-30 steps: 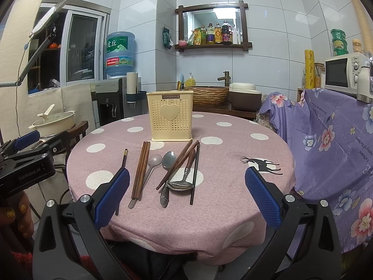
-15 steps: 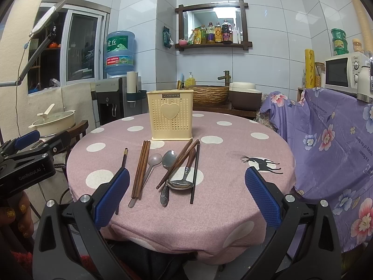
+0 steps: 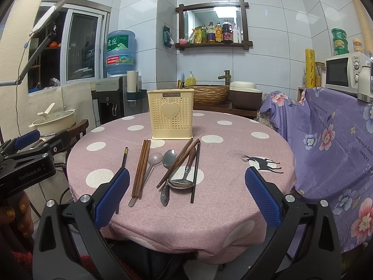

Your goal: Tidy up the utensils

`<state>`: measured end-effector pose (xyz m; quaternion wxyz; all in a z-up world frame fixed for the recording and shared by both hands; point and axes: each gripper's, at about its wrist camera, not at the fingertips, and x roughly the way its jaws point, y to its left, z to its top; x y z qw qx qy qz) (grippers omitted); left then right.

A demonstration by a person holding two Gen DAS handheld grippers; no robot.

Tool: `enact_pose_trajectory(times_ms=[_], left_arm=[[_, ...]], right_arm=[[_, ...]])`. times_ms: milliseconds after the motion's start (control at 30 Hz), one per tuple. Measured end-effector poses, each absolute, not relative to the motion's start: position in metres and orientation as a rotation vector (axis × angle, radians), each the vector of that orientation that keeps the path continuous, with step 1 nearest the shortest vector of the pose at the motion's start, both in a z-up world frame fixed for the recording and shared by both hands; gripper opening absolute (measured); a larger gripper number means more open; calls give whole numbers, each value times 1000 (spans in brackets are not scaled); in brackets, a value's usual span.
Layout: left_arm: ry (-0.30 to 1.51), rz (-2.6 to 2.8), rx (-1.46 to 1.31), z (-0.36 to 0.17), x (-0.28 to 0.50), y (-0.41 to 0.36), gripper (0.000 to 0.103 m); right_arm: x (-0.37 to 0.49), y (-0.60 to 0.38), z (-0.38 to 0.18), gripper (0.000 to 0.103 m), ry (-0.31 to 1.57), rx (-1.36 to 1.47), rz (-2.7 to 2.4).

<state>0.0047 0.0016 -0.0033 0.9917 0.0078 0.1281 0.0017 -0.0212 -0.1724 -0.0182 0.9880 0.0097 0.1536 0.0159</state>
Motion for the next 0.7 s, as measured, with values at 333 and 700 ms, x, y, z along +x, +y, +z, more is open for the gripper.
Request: enact_pose_trajectory(times_ms=[333,700], left_arm=[[258,4,17,-3,5,2,98],[262,5,17,-11,4,8,98]], right_arm=[[-20,-173,-16,98,311,19,32],[-16,-168,-26,98,318,19,34]])
